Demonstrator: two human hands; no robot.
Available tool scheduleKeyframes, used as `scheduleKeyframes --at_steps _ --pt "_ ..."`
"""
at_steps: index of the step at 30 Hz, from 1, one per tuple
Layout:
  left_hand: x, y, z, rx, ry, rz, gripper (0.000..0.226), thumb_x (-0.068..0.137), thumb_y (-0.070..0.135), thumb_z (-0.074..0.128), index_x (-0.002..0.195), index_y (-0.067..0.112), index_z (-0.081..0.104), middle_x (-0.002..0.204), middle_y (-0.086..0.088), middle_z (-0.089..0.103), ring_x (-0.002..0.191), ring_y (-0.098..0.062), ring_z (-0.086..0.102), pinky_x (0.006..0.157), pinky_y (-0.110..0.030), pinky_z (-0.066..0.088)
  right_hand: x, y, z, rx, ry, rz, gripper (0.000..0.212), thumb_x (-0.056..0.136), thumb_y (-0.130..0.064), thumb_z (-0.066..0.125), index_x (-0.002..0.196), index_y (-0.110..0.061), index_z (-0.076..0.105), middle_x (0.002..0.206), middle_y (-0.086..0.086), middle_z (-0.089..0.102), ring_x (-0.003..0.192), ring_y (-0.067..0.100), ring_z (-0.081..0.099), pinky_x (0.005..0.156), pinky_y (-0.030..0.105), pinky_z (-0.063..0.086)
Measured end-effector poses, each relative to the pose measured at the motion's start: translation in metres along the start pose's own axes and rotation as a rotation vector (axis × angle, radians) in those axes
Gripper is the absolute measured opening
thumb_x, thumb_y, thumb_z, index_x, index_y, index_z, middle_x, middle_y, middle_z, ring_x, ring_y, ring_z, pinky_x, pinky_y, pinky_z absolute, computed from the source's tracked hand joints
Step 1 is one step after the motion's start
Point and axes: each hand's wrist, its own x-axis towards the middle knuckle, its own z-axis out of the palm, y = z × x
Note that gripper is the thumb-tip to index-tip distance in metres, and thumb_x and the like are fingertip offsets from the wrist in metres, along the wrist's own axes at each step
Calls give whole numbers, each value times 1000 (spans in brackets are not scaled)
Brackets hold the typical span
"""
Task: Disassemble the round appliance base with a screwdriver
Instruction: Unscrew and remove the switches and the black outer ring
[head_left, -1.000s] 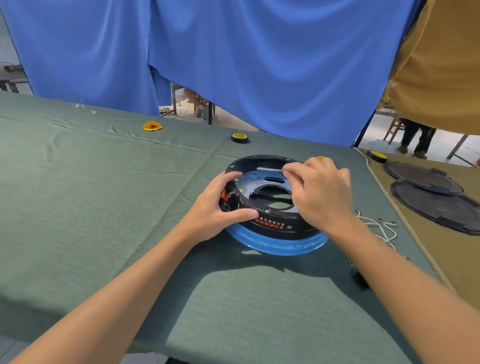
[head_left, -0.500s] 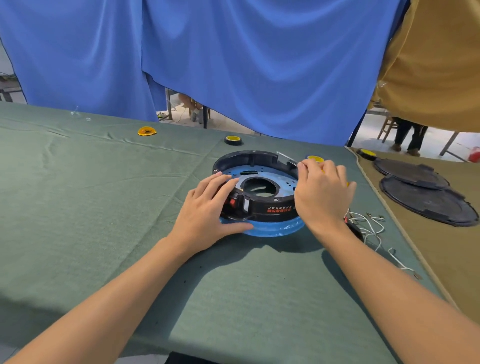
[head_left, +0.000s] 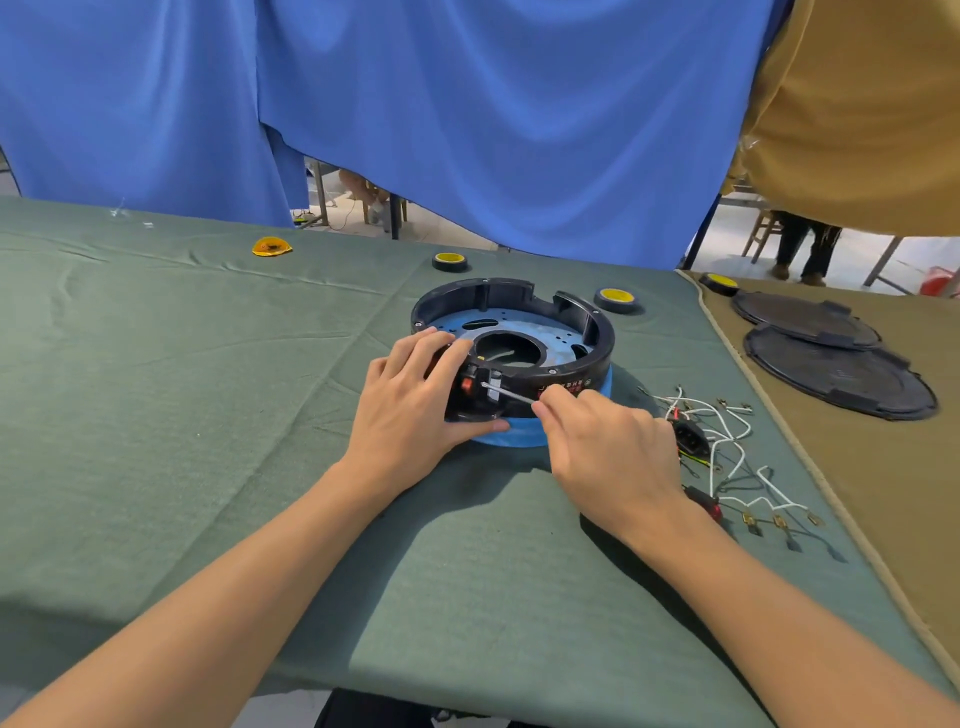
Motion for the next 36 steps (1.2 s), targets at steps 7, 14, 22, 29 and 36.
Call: scheduleKeyframes --at_steps 7,14,22,29,36 --pt "0 1 -2 -63 -30 -26 83 68 68 65 127 10 59 127 -7 58 126 -27 46 94 -44 46 1 -7 -2 -72 -15 -18 19 92 -29 58 77 -18 56 56 2 51 43 34 52 44 27 29" --pt "0 1 -2 -145 -36 -35 83 64 59 77 123 2 61 126 -13 58 125 -32 46 108 -35 36 8 2 2 -20 -93 -42 26 98 -41 38 88 -25 56 71 -3 61 64 32 60 52 29 36" --pt "0 1 -4 -140 -28 -49 79 65 60 75 119 4 62 123 -11 59 122 -32 46 104 -32 36 25 8 2 115 -249 23 29 96 -45 37 98 -31 62 92 -2 68 89 31 60 62 34 32" --pt "-1 3 -5 -141 -26 -62 81 67 63 70 122 4 61 124 -10 58 124 -30 45 102 -36 41 10 -15 -3 64 -202 92 26 97 -40 34 80 -26 46 87 9 64 79 38 61 59 35 28" --pt "0 3 -6 -143 -39 -57 80 67 61 73 122 5 61 123 -11 59 123 -31 45 106 -32 35 27 3 -2 99 -298 59 27 95 -46 36 89 -33 58 89 2 65 88 33 59 63 35 32"
